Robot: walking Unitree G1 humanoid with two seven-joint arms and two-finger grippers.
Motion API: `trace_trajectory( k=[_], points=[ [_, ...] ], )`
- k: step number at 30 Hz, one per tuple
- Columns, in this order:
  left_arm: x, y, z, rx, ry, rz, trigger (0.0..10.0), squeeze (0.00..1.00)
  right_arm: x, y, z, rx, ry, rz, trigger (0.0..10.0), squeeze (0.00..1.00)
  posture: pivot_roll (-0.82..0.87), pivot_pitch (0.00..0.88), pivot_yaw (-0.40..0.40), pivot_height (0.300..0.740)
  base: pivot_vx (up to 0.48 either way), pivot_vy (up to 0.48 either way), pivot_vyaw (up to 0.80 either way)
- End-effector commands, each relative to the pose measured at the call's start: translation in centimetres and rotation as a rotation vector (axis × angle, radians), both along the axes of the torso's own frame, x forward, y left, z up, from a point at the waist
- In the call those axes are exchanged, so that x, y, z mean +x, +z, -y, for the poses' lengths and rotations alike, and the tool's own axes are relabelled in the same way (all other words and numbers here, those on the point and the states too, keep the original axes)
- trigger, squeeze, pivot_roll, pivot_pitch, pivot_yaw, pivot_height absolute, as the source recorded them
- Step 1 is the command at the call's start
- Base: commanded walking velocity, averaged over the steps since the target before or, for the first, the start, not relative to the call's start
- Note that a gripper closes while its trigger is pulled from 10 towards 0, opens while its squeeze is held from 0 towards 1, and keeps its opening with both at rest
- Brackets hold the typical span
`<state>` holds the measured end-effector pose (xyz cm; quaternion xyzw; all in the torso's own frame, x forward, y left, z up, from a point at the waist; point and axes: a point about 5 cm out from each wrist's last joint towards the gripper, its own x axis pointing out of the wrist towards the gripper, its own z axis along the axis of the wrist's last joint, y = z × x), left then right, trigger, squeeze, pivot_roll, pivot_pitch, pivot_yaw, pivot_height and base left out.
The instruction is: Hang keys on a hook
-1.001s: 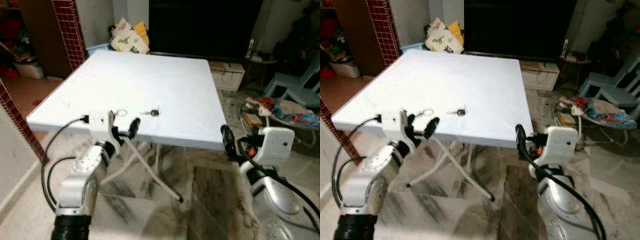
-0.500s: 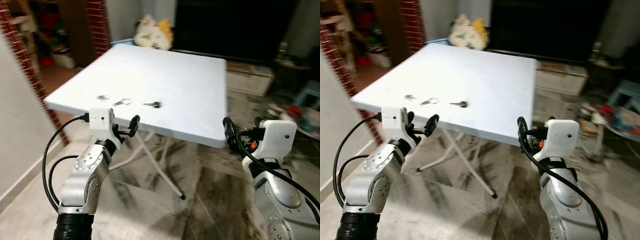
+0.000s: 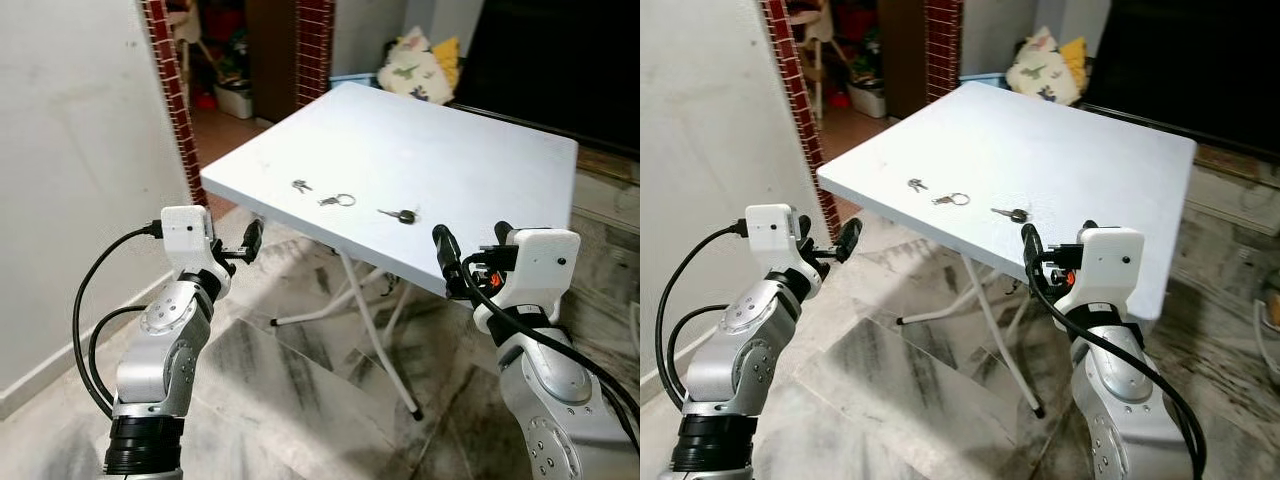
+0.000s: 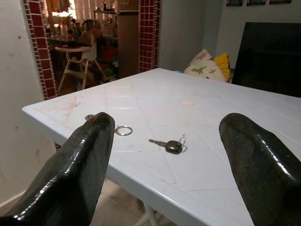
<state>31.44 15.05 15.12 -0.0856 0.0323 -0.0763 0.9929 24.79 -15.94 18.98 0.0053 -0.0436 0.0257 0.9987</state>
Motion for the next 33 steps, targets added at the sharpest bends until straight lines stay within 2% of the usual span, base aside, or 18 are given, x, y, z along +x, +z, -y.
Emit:
trace_trajectory(
  k=[1,7,27,33],
  points=[
    [0.28,0.33,0.37,0.007,-0.012,0.012,10.0,0.00,0.07,0.12,0.38,0.003,-0.021,0.006,10.0,0.00,-0.01,0.000,-0.035,0.740,0.000,0.000,0.00],
    [0.40,0.24,0.42,0.001,-0.011,0.009,10.0,0.00,0.01,0.03,0.42,0.001,-0.021,-0.001,10.0,0.00,-0.01,0.000,-0.034,0.740,0.000,0.000,0.00],
    [0.64,0.26,0.21,0.000,-0.002,0.008,10.0,0.00,-0.10,0.11,0.15,0.000,-0.006,0.009,10.0,0.00,-0.01,0.000,-0.035,0.740,0.000,-0.414,0.00],
    [0.85,0.23,-0.28,-0.001,0.049,0.008,10.0,0.00,-0.18,0.15,0.04,-0.014,0.003,0.015,10.0,0.00,-0.01,0.000,-0.034,0.740,0.000,-0.041,0.00]
  ],
)
